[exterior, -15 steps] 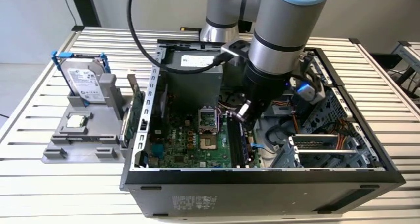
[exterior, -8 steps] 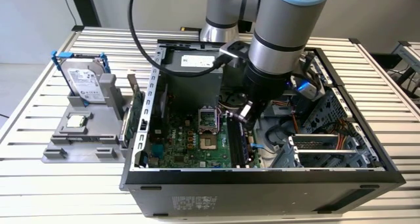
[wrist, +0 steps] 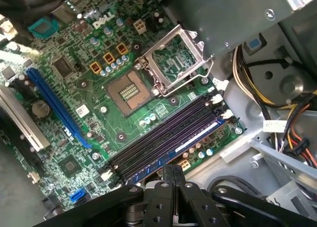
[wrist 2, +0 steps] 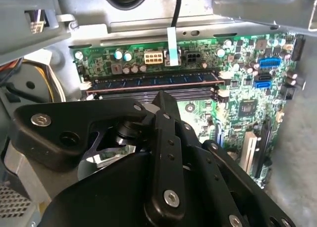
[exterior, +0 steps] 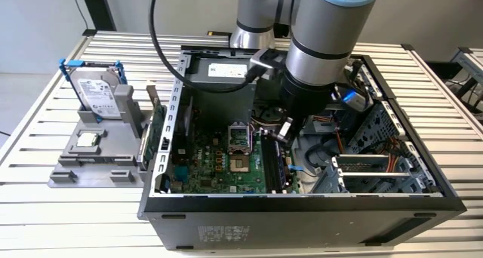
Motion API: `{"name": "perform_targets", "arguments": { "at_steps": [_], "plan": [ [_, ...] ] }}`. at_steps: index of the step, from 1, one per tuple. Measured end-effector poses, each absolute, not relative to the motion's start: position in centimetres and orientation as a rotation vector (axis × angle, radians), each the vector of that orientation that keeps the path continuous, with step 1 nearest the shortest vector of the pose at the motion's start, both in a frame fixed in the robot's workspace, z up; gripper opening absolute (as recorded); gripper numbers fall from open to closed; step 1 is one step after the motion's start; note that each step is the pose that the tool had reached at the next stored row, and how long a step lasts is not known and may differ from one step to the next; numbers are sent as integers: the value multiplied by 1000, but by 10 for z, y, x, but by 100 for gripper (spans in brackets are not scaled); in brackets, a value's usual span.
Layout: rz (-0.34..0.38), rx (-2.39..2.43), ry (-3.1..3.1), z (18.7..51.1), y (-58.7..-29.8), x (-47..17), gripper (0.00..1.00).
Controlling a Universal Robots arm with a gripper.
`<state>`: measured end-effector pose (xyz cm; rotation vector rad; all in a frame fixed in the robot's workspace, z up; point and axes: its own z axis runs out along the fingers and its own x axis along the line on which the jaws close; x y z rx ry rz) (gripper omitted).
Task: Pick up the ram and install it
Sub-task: 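Press down the ram until it locks into place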
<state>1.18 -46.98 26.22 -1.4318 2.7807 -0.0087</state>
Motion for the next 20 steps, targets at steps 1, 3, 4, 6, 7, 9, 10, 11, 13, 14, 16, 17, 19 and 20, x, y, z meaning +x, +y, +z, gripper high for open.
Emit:
{"name": "perform_targets", "arguments": {
  "at_steps": [1, 3, 4, 6, 7, 9, 10, 11, 13, 14, 16, 17, 19, 20],
  "plan": [
    [-9, -1449, 2772, 262, -470, 12, 0],
    [-8, -1481, 2755, 262, -470, 12, 0],
    [-8, -1498, 2745, 262, -470, 12, 0],
    [-8, -1531, 2727, 262, -470, 12, 0],
    [-8, -1547, 2718, 262, -470, 12, 0],
    [-8, -1579, 2700, 262, -470, 12, 0],
    [-8, -1592, 2692, 262, -470, 12, 0],
    [-7, -1608, 2682, 262, -470, 12, 0],
    [-7, -1641, 2662, 262, -470, 12, 0],
    [-7, -1658, 2651, 262, -470, 12, 0],
    [-7, -1695, 2628, 262, -470, 12, 0],
    [-6, -1714, 2616, 262, -470, 12, 0],
    [-6, -1750, 2591, 262, -470, 12, 0],
    [-6, -1769, 2579, 262, -470, 12, 0]
  ]
}}
